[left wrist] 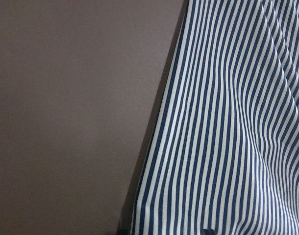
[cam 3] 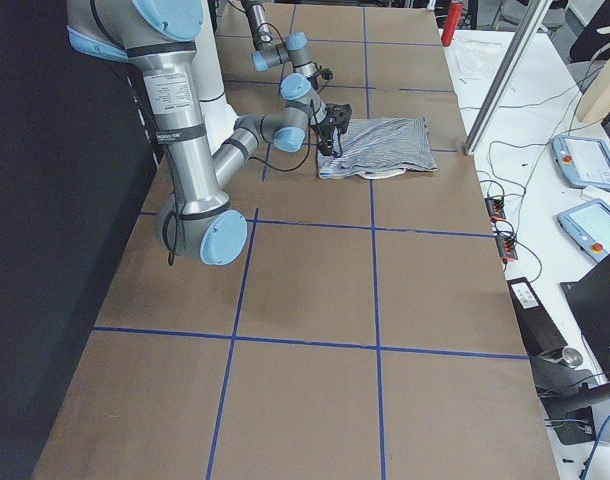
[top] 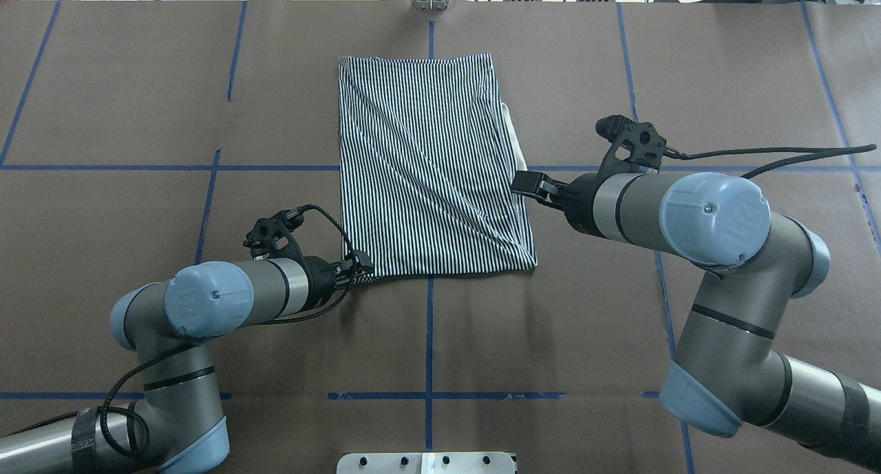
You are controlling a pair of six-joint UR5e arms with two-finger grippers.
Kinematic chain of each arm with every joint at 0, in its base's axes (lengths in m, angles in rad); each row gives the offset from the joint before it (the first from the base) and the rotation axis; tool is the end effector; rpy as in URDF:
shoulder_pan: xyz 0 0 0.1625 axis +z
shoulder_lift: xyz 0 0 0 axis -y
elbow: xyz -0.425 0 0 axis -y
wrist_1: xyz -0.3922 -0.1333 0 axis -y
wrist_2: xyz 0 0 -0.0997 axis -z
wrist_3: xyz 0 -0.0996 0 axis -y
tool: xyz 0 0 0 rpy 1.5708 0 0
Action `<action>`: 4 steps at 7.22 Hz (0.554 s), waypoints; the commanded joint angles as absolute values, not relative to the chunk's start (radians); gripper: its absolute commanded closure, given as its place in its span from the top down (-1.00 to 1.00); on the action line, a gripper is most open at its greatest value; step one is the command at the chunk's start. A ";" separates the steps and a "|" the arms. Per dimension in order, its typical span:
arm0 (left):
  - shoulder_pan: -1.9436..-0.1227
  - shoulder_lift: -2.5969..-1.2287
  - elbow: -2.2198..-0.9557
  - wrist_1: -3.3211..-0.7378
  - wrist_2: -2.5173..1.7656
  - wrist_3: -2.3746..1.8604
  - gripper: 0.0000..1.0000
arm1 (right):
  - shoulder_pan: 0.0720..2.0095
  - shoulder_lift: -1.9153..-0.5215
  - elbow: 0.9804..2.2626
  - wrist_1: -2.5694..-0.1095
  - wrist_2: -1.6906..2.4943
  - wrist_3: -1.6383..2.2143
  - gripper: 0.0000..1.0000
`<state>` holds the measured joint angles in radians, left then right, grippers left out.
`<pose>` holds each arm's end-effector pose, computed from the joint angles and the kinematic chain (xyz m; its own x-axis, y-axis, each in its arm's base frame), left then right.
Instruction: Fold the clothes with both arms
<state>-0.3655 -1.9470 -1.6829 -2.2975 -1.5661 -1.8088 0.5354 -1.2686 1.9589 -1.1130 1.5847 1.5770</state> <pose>0.5411 -0.3503 0.3150 0.2309 -0.3408 -0.9113 0.4280 0.8767 -0.2194 -0.4149 -0.3995 0.2684 0.3497 0.2147 0.9119 -0.5014 0.8651 -0.0114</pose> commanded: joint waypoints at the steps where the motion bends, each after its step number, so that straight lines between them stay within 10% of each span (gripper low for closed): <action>1: -0.370 -1.953 -1.683 -2.296 -1.565 -1.838 0.21 | 0.535 -1.270 1.959 -1.114 1.585 1.577 0.97; 4: -0.371 -1.954 -1.684 -2.244 -1.554 -1.839 0.21 | 0.535 -1.270 1.959 -1.114 1.583 1.577 0.97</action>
<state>-0.3707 -1.9536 -1.6846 -2.2534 -1.5552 -1.8383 0.5354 -1.2701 1.9589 -1.1137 1.5836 1.5769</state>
